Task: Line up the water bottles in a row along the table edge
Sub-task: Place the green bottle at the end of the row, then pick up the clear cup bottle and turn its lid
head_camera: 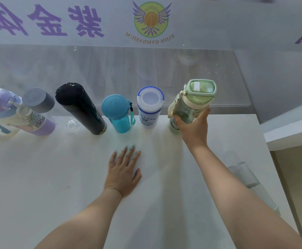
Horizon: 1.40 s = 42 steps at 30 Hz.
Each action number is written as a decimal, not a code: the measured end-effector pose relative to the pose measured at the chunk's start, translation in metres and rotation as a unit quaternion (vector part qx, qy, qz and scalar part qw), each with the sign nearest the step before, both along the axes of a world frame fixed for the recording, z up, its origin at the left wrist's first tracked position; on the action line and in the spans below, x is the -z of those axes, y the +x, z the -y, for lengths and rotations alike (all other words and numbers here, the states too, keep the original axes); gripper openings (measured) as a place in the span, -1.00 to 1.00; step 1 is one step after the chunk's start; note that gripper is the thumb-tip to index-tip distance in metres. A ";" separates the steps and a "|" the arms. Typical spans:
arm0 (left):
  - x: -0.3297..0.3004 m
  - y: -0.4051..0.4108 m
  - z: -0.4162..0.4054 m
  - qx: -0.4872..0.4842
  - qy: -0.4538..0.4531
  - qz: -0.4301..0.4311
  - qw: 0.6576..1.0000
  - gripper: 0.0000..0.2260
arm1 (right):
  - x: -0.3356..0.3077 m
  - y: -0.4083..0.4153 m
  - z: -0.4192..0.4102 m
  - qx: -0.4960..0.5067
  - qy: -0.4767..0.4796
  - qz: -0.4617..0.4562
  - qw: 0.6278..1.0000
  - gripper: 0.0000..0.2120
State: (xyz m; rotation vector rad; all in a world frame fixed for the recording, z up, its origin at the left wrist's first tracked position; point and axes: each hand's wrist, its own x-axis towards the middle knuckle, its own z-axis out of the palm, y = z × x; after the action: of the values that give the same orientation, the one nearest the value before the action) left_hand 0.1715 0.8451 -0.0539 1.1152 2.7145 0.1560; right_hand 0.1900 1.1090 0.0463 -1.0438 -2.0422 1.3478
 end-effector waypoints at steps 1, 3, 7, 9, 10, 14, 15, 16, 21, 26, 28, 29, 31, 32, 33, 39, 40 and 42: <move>0.000 0.000 0.000 0.000 0.002 0.001 1.000 -0.43 | 0.000 -0.002 0.000 0.003 0.001 -0.003 1.000 -0.13; 0.000 0.000 0.000 0.000 0.004 0.003 1.000 -0.43 | -0.001 -0.005 0.000 0.008 0.003 -0.009 1.000 -0.12; -0.001 -0.001 0.001 0.003 0.003 0.004 1.000 -0.43 | 0.000 -0.008 0.005 0.019 0.010 -0.016 1.000 -0.10; -0.001 -0.001 0.001 0.003 0.001 0.005 1.000 -0.43 | 0.000 -0.009 0.006 0.025 0.010 -0.018 0.999 -0.09; -0.002 -0.001 0.001 0.003 0.001 0.008 1.000 -0.43 | 0.000 -0.009 0.006 0.026 0.011 -0.017 0.999 -0.09; -0.003 0.000 0.001 0.002 -0.002 0.016 1.000 -0.44 | -0.003 -0.007 0.004 0.014 0.017 -0.013 1.000 -0.07; -0.003 0.000 0.001 0.003 -0.005 0.016 1.000 -0.44 | -0.004 -0.006 0.003 0.008 0.016 -0.006 1.000 -0.06; -0.003 0.000 0.001 0.004 -0.008 0.015 1.000 -0.44 | -0.004 -0.005 0.003 0.003 0.014 0.003 1.000 -0.05; -0.005 0.000 0.002 0.006 -0.014 0.021 1.000 -0.45 | 0.000 0.029 0.004 -0.044 0.005 0.106 0.993 -0.12; -0.009 -0.001 0.000 -0.013 0.008 0.049 0.999 -0.44 | 0.004 0.091 0.004 -0.065 0.017 0.174 0.982 -0.30; -0.011 0.003 -0.005 -0.033 0.018 0.057 0.998 -0.41 | 0.003 0.119 0.001 -0.078 0.040 0.188 0.978 -0.40; -0.012 0.007 -0.009 -0.047 0.032 0.058 0.997 -0.41 | 0.002 0.135 -0.001 -0.087 0.055 0.196 0.975 -0.45; -0.014 0.020 -0.018 -0.066 0.055 0.057 0.995 -0.42 | 0.002 0.166 -0.011 -0.101 0.100 0.207 0.968 -0.58; -0.013 0.029 -0.023 -0.064 0.064 0.056 0.994 -0.44 | 0.002 0.181 -0.018 -0.105 0.125 0.207 0.965 -0.65; -0.012 0.039 -0.028 -0.058 0.075 0.052 0.994 -0.45 | 0.000 0.197 -0.025 -0.104 0.142 0.204 0.963 -0.70; -0.011 0.105 -0.073 -0.051 0.124 0.062 0.989 -0.46 | -0.010 0.283 -0.067 -0.071 0.163 0.188 0.966 -0.73; -0.012 0.118 -0.083 -0.040 0.123 0.070 0.989 -0.45 | -0.010 0.293 -0.074 -0.076 0.144 0.201 0.966 -0.69; -0.013 0.144 -0.102 -0.020 0.117 0.082 0.990 -0.45 | -0.006 0.309 -0.083 -0.093 0.085 0.229 0.965 -0.57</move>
State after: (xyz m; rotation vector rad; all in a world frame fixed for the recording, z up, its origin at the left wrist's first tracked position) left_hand 0.3160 0.9472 -0.0408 1.0528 2.6228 0.5599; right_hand 0.4989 1.1925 0.0523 -1.1939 -2.6002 1.0579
